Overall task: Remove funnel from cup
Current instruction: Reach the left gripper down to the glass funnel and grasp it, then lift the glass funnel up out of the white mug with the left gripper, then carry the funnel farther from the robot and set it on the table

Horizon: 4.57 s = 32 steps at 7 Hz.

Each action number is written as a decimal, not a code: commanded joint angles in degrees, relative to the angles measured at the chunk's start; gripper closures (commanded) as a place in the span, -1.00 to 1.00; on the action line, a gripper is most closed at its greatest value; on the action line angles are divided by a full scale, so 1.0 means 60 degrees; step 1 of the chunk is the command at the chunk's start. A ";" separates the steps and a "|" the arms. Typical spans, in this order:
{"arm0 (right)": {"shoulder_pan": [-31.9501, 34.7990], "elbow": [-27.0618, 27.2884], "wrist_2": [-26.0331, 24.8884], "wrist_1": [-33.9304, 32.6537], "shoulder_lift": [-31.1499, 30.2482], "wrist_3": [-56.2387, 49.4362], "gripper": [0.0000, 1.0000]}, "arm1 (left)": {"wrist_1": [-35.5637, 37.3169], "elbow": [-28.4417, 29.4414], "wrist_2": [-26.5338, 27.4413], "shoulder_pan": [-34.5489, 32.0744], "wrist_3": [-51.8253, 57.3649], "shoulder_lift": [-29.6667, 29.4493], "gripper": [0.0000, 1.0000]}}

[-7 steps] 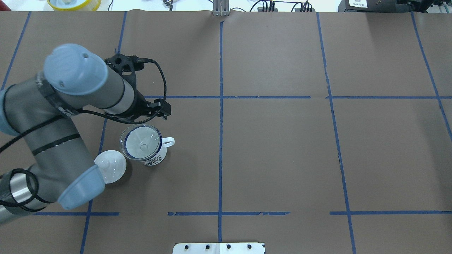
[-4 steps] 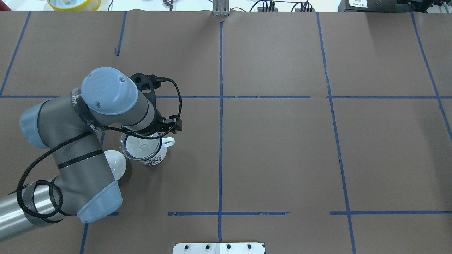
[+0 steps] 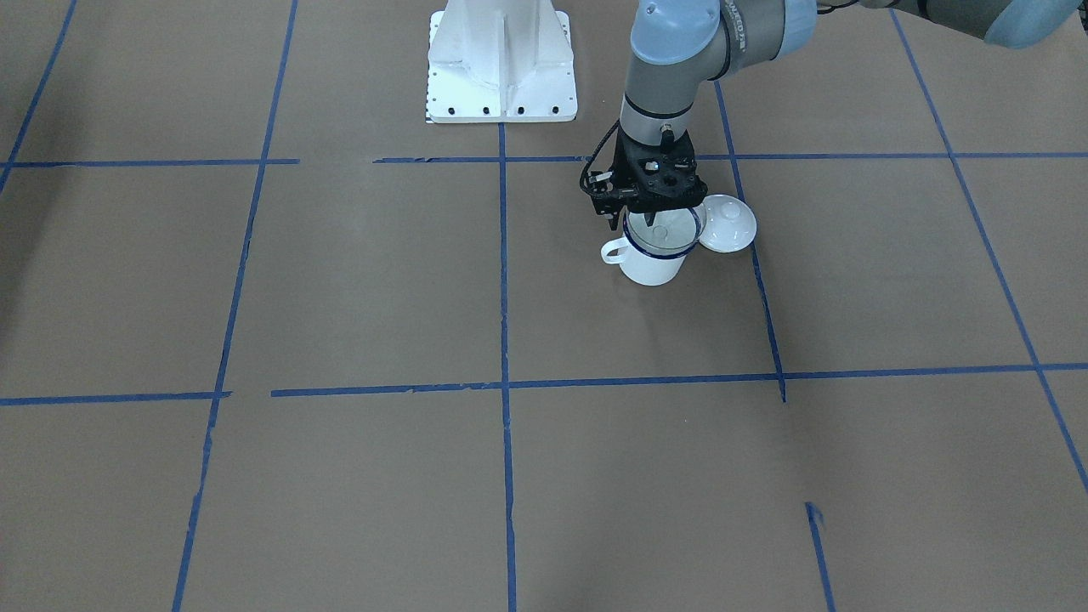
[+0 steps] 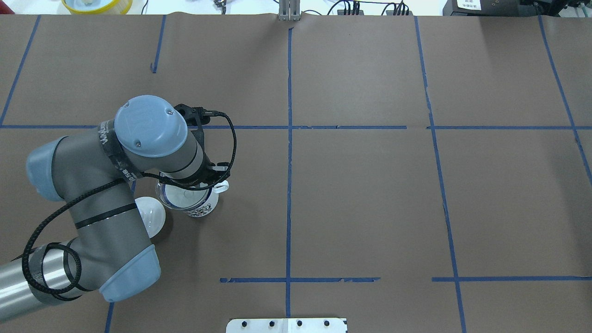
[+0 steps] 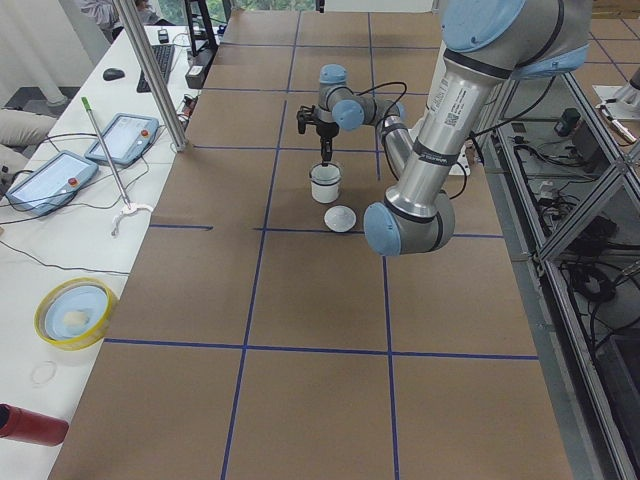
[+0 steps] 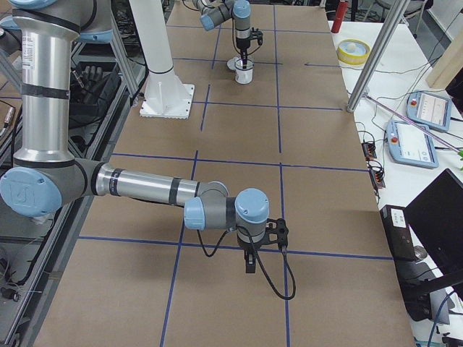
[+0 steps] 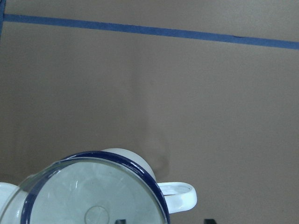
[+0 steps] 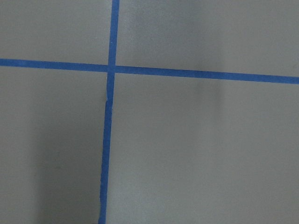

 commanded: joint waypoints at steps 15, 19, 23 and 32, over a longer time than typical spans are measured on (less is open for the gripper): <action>0.0000 0.0000 0.0000 0.0000 0.0000 0.0000 -1.00 | -0.9370 0.7235 0.5631 -0.2515 -0.8693 -0.2193 1.00; 0.0000 0.0000 0.0000 0.0000 0.0000 0.0000 -1.00 | -1.0578 0.8771 0.6189 -0.1797 -0.8798 -0.2361 0.65; 0.0000 0.0000 0.0000 0.0000 0.0000 0.0000 -1.00 | -1.0623 0.7800 0.6102 -0.1795 -0.7375 -0.1939 -0.52; 0.0000 0.0000 0.0000 0.0000 0.0000 0.0000 -1.00 | -0.3416 -0.3810 -0.1692 -0.3737 0.3874 0.5954 -1.00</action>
